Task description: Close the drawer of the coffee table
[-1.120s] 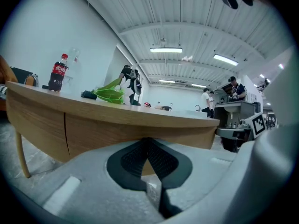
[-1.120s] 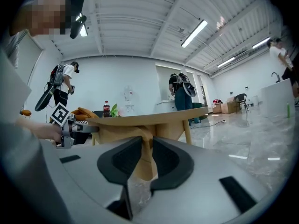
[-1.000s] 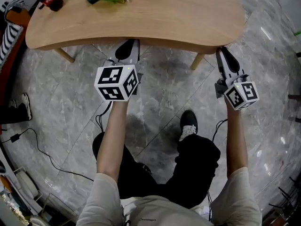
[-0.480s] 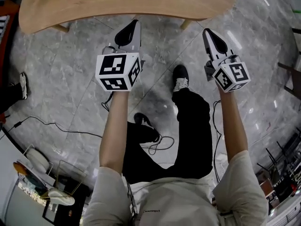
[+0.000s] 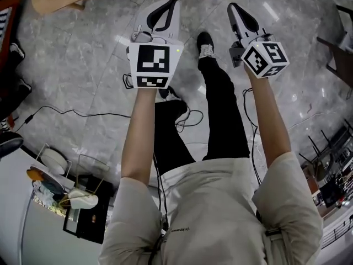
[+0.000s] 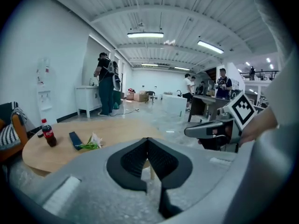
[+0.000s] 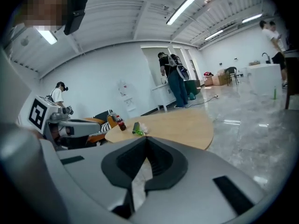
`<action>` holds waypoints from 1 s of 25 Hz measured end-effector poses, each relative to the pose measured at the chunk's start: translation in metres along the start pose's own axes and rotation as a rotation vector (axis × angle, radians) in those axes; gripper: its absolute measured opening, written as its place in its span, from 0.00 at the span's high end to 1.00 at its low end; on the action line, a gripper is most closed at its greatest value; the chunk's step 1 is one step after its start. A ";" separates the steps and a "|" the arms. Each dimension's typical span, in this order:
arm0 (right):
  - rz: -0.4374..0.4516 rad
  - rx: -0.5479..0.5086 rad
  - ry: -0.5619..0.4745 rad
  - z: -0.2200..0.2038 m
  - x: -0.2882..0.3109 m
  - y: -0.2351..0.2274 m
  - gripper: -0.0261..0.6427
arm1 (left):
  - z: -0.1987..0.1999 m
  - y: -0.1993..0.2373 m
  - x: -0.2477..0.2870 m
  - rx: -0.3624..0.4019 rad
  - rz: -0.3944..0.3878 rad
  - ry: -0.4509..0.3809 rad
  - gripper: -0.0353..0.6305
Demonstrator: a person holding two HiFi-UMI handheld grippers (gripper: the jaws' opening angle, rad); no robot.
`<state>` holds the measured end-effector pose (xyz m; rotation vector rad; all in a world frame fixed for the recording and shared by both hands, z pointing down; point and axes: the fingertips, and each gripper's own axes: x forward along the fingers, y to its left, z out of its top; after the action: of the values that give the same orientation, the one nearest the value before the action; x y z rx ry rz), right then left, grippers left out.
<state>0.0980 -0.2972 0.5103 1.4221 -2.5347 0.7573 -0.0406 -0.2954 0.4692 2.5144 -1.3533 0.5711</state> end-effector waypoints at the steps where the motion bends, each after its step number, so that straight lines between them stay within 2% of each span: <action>1: -0.016 0.013 0.000 0.010 -0.009 0.007 0.94 | 0.009 -0.003 -0.011 -0.009 -0.005 0.002 0.93; 6: -0.046 0.023 0.013 0.042 -0.052 0.053 0.94 | 0.038 -0.009 -0.072 -0.048 0.007 -0.007 0.93; 10: -0.124 0.040 0.100 0.032 -0.103 0.085 0.94 | 0.035 -0.030 -0.119 -0.096 0.015 0.035 0.93; 14: -0.190 0.119 0.183 0.012 -0.155 0.125 0.94 | 0.026 -0.045 -0.162 -0.198 0.044 0.068 0.93; 16: -0.172 0.125 0.229 0.005 -0.176 0.157 0.94 | 0.024 -0.050 -0.182 -0.242 0.049 0.075 0.93; 19: -0.111 0.029 0.271 0.009 -0.200 0.202 0.94 | 0.027 -0.061 -0.210 -0.271 0.043 0.082 0.93; 21: -0.096 -0.022 0.275 0.015 -0.212 0.216 0.94 | 0.033 -0.068 -0.225 -0.271 0.042 0.084 0.93; 25: -0.082 -0.053 0.251 0.021 -0.227 0.240 0.94 | 0.038 -0.071 -0.252 -0.306 0.058 0.092 0.93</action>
<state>0.0252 -0.0319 0.3262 1.3137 -2.2766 0.7934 -0.0977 -0.0827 0.3227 2.1863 -1.3682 0.4454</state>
